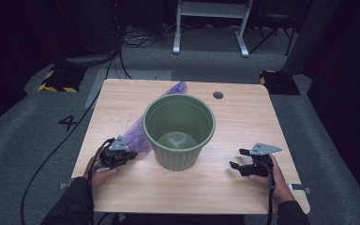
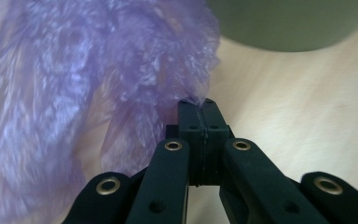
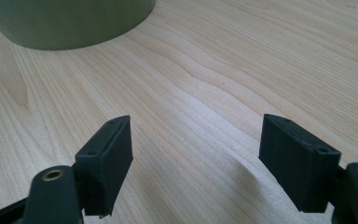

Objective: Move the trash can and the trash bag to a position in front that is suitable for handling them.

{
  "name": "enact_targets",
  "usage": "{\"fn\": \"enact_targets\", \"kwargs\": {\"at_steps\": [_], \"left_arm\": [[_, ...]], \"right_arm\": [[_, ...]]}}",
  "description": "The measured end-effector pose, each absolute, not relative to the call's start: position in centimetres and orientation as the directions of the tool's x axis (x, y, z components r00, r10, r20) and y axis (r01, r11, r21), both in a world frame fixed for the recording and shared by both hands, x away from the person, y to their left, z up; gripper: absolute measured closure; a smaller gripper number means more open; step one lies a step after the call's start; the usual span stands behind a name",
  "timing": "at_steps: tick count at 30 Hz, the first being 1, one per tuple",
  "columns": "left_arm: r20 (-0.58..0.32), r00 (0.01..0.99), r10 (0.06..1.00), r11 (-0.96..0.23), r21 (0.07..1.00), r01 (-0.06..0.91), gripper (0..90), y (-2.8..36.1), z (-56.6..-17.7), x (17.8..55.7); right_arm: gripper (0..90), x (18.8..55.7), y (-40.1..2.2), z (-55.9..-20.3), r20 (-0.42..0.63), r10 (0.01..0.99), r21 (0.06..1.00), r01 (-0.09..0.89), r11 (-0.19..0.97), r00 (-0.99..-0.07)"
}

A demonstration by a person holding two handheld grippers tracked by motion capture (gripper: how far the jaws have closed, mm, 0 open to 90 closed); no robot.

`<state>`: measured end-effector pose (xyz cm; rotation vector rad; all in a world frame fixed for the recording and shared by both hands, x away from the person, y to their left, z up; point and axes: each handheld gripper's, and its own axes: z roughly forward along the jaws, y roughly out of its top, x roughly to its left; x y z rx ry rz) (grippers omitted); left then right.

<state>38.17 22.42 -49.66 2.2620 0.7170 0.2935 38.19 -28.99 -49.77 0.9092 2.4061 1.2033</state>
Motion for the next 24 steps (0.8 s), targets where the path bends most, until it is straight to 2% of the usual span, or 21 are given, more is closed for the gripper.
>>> {"fn": "enact_targets", "kwargs": {"at_steps": [9,12,15,17,24], "left_arm": [[0.008,0.884,0.468,-0.648,0.683,0.337,87.1,17.8,-49.3,36.1],[0.046,0.883,0.468,-0.671,0.668,0.321,84.4,16.3,-49.2,35.5],[0.04,0.886,0.463,-0.672,0.667,0.321,81.4,15.3,-49.1,35.2],[0.032,0.889,0.457,-0.671,0.668,0.321,78.0,14.8,-49.1,34.9],[-0.009,0.89,0.456,-0.636,0.696,0.333,55.6,13.8,-48.9,34.3]], "right_arm": [[25.9,38.1,-28.7,-49.8,0.018,0.656,0.797,0.407,0.446,-0.755],[26.0,38.2,-28.7,-49.9,0.019,0.658,0.794,0.412,0.448,-0.753],[26.1,38.2,-28.6,-50.0,0.022,0.659,0.79,0.417,0.45,-0.752],[26.1,38.2,-28.5,-50.0,0.018,0.658,0.787,0.417,0.455,-0.753],[28.5,38.3,-28.5,-50.1,0.016,0.651,0.776,0.42,0.47,-0.759]]}}
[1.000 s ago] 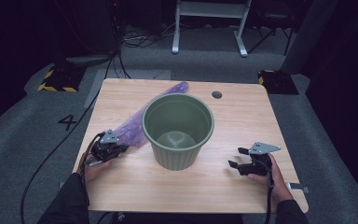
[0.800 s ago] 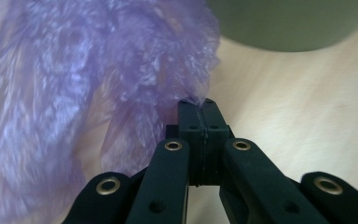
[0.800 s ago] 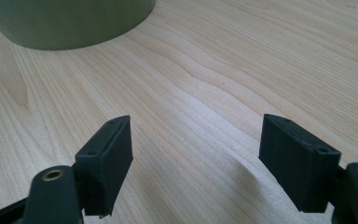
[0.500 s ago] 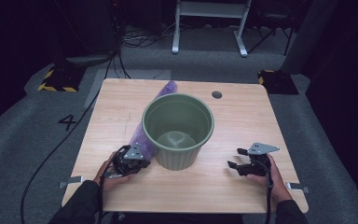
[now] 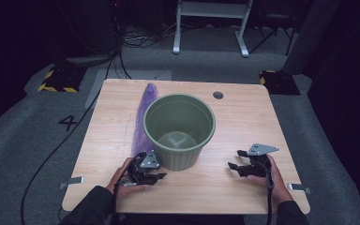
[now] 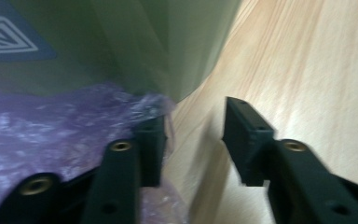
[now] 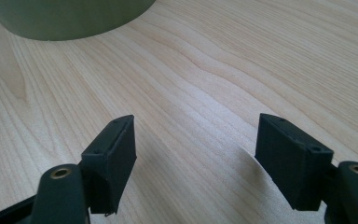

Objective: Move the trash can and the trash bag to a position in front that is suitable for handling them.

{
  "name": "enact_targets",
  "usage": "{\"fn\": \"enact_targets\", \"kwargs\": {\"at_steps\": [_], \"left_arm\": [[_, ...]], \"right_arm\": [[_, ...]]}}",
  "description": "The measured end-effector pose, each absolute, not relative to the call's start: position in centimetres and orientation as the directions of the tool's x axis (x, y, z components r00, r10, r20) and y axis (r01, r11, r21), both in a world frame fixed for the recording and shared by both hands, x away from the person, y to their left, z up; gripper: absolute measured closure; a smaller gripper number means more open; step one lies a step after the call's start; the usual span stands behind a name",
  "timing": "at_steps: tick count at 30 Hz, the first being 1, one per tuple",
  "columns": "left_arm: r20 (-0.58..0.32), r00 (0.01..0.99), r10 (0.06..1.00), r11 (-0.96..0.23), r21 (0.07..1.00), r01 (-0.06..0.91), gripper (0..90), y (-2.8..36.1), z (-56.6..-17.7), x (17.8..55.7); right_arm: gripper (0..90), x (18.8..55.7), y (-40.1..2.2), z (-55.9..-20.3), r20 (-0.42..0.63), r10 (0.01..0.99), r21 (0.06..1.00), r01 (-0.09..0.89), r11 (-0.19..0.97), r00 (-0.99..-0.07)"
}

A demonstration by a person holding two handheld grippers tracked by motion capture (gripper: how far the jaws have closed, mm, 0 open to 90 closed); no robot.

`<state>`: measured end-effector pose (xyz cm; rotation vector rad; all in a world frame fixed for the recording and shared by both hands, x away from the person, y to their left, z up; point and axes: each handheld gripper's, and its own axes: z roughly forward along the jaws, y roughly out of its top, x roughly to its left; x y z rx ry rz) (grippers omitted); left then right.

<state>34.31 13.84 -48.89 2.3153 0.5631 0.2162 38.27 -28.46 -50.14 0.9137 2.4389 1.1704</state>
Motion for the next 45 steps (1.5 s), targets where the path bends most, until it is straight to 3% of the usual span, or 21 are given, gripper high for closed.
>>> {"fn": "enact_targets", "kwargs": {"at_steps": [6,10,30,35,41,45], "left_arm": [[-0.035,0.884,0.466,-0.586,0.736,0.338,25.6,13.8,-48.2,33.4],[-0.058,0.876,0.479,-0.54,0.767,0.346,15.3,14.3,-47.4,32.9],[-0.022,0.851,0.525,-0.466,0.829,0.31,15.7,17.5,-44.5,30.8],[0.055,0.848,0.527,-0.543,0.79,0.286,19.4,16.4,-44.8,30.4],[0.001,0.895,0.446,-0.607,0.735,0.302,26.3,14.9,-47.0,30.9],[-0.005,0.907,0.42,-0.625,0.724,0.293,23.5,13.7,-47.5,30.7]], "right_arm": [[26.3,38.3,-28.6,-50.1,0.024,0.656,0.78,0.425,0.46,-0.755],[25.3,38.3,-28.6,-50.1,0.025,0.655,0.782,0.423,0.458,-0.755],[24.0,38.3,-28.5,-50.1,0.023,0.656,0.781,0.424,0.46,-0.755],[24.2,38.3,-28.4,-50.2,0.018,0.657,0.777,0.424,0.465,-0.754],[24.3,38.3,-28.4,-50.2,0.017,0.655,0.776,0.423,0.468,-0.755],[24.3,38.3,-28.4,-50.2,0.018,0.655,0.776,0.424,0.467,-0.755]]}}
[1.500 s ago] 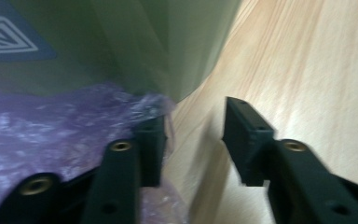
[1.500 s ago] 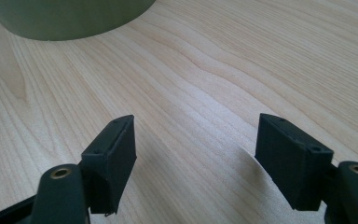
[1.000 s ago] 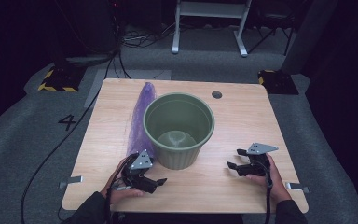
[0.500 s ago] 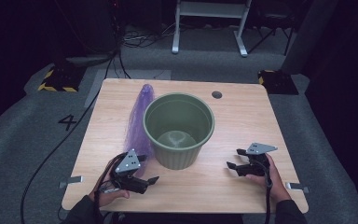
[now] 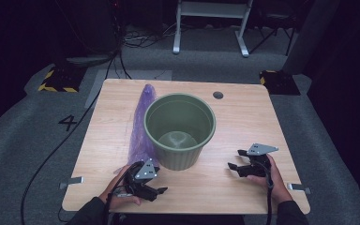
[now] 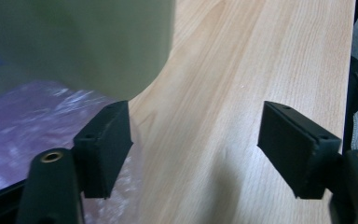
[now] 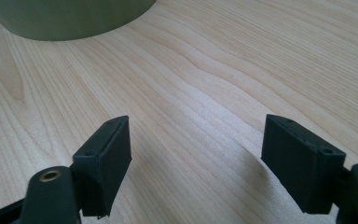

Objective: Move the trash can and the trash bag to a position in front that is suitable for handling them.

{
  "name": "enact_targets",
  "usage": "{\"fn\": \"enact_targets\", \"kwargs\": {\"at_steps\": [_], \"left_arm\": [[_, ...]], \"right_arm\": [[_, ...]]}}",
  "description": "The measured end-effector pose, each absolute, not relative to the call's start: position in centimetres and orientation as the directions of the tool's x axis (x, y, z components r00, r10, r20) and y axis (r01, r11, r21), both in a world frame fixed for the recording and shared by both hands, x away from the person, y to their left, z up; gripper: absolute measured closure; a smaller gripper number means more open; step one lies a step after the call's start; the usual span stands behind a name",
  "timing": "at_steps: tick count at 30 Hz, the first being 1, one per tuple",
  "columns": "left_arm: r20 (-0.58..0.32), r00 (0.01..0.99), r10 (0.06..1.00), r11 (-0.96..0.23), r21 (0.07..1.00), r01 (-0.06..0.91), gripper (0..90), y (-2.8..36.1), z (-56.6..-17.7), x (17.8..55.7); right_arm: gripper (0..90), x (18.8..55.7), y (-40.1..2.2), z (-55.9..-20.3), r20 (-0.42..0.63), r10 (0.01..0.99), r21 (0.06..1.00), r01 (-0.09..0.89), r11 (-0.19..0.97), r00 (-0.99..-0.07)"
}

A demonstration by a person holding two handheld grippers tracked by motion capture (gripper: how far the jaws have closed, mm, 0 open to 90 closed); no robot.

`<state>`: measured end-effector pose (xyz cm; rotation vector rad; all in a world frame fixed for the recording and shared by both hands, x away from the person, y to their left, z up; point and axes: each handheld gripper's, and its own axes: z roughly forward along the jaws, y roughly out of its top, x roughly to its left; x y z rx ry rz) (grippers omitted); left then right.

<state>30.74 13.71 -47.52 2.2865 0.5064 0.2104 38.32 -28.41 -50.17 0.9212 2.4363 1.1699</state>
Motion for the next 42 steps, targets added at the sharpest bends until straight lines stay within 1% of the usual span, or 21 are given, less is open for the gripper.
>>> {"fn": "enact_targets", "kwargs": {"at_steps": [2,4,6,10,13,16,18,21,25,28,29,31,35,38,39,40,42], "left_arm": [[-0.007,0.911,0.413,-0.623,0.728,0.288,21.6,13.6,-47.4,30.6],[-0.032,0.915,0.403,-0.586,0.758,0.285,20.4,13.7,-46.9,30.3],[-0.036,0.918,0.394,-0.572,0.773,0.275,19.2,13.6,-46.4,30.0],[-0.016,0.92,0.391,-0.583,0.769,0.262,16.2,12.7,-46.4,29.6],[-0.009,0.923,0.385,-0.606,0.752,0.26,16.2,11.9,-46.8,29.7],[0.008,0.932,0.363,-0.617,0.752,0.233,16.2,11.5,-46.5,29.4],[0.02,0.931,0.364,-0.615,0.756,0.224,16.5,11.5,-46.0,29.3],[0.043,0.918,0.394,-0.6,0.769,0.221,16.4,11.9,-45.0,29.1],[0.045,0.897,0.441,-0.56,0.795,0.235,16.3,13.3,-43.5,29.3],[0.052,0.887,0.458,-0.542,0.808,0.233,16.2,14.2,-42.8,29.4],[0.061,0.874,0.481,-0.526,0.818,0.232,16.2,15.2,-42.3,29.5],[0.063,0.867,0.495,-0.506,0.831,0.229,16.2,16.2,-41.8,29.6],[0.1,0.846,0.524,-0.516,0.827,0.222,16.1,18.2,-41.3,30.7],[0.084,0.836,0.542,-0.512,0.822,0.25,15.8,19.6,-41.7,32.3],[0.084,0.836,0.542,-0.512,0.822,0.25,16.0,19.6,-41.7,32.3],[0.062,0.835,0.547,-0.503,0.822,0.268,15.8,20.4,-42.2,33.3],[0.032,0.834,0.551,-0.488,0.823,0.29,16.2,20.7,-42.6,34.1]], "right_arm": [[24.3,38.3,-28.4,-50.2,0.02,0.655,0.776,0.425,0.467,-0.756],[24.3,38.3,-28.5,-50.2,0.02,0.655,0.777,0.424,0.465,-0.755],[24.3,38.3,-28.4,-50.2,0.02,0.655,0.777,0.424,0.465,-0.755],[24.4,38.3,-28.3,-50.2,0.017,0.658,0.772,0.428,0.47,-0.753],[24.4,38.3,-28.3,-50.2,0.016,0.66,0.772,0.429,0.47,-0.751],[24.3,38.3,-28.3,-50.2,0.017,0.659,0.771,0.429,0.47,-0.752],[24.3,38.3,-28.3,-50.2,0.021,0.661,0.773,0.431,0.465,-0.751],[24.3,38.3,-28.4,-50.2,0.023,0.661,0.775,0.431,0.462,-0.75],[24.3,38.3,-28.4,-50.2,0.022,0.663,0.774,0.433,0.462,-0.748],[24.4,38.3,-28.3,-50.2,0.022,0.664,0.773,0.434,0.463,-0.748],[24.4,38.3,-28.3,-50.2,0.022,0.665,0.773,0.434,0.462,-0.747],[24.4,38.4,-28.3,-50.2,0.022,0.665,0.773,0.434,0.462,-0.746],[24.4,38.4,-28.3,-50.2,0.023,0.665,0.773,0.435,0.462,-0.747],[24.4,38.4,-28.3,-50.2,0.025,0.664,0.773,0.436,0.461,-0.747],[24.4,38.4,-28.3,-50.2,0.025,0.664,0.773,0.436,0.461,-0.747],[24.6,38.4,-28.3,-50.2,0.026,0.664,0.772,0.437,0.461,-0.747],[24.7,38.5,-28.3,-50.2,0.026,0.664,0.773,0.436,0.461,-0.747]]}}
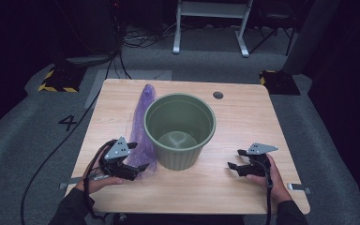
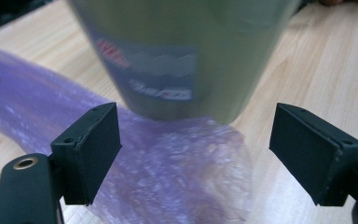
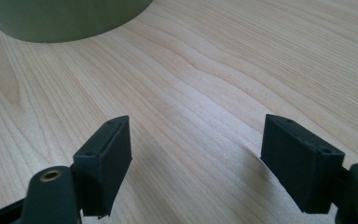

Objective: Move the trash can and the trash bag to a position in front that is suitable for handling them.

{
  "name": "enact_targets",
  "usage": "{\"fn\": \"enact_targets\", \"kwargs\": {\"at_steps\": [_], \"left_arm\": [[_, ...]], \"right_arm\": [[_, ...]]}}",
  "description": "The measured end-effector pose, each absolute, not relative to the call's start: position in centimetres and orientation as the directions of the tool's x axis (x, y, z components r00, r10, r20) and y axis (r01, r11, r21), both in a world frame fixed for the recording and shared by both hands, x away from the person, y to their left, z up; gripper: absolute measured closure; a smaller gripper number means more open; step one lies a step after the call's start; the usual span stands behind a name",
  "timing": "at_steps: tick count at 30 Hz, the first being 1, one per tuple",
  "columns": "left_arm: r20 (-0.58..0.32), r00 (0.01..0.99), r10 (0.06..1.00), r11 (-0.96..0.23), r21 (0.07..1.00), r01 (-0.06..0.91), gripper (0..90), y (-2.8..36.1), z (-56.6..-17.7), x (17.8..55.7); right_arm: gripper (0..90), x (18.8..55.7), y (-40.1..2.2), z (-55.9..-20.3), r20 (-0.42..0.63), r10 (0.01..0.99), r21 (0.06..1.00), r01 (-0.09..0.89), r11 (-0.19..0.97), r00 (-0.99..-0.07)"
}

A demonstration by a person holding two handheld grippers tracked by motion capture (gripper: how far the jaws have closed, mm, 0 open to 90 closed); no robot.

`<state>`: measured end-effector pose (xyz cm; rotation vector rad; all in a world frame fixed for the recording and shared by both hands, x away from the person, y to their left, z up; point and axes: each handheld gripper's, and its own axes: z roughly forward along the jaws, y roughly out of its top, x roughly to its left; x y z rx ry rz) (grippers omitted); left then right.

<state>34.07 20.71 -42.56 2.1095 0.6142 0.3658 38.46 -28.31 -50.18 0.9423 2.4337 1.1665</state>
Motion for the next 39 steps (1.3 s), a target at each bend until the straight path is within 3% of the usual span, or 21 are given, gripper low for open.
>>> {"fn": "enact_targets", "kwargs": {"at_steps": [2,20,35,39], "left_arm": [[0.051,0.827,0.56,-0.493,0.823,0.283,16.2,20.8,-42.8,34.8],[-0.047,0.839,0.542,-0.431,0.841,0.326,20.7,18.4,-42.9,38.3],[-0.033,0.849,0.527,-0.455,0.833,0.315,20.0,13.7,-42.6,40.6],[-0.04,0.857,0.513,-0.445,0.842,0.306,18.9,14.1,-42.2,41.0]], "right_arm": [[24.7,38.5,-28.3,-50.2,0.025,0.664,0.773,0.436,0.461,-0.747],[25.1,38.4,-28.4,-50.2,0.029,0.664,0.775,0.436,0.457,-0.748],[25.1,38.4,-28.4,-50.2,0.026,0.662,0.775,0.433,0.46,-0.749],[24.9,38.2,-28.5,-50.2,0.033,0.661,0.785,0.429,0.448,-0.75]]}}
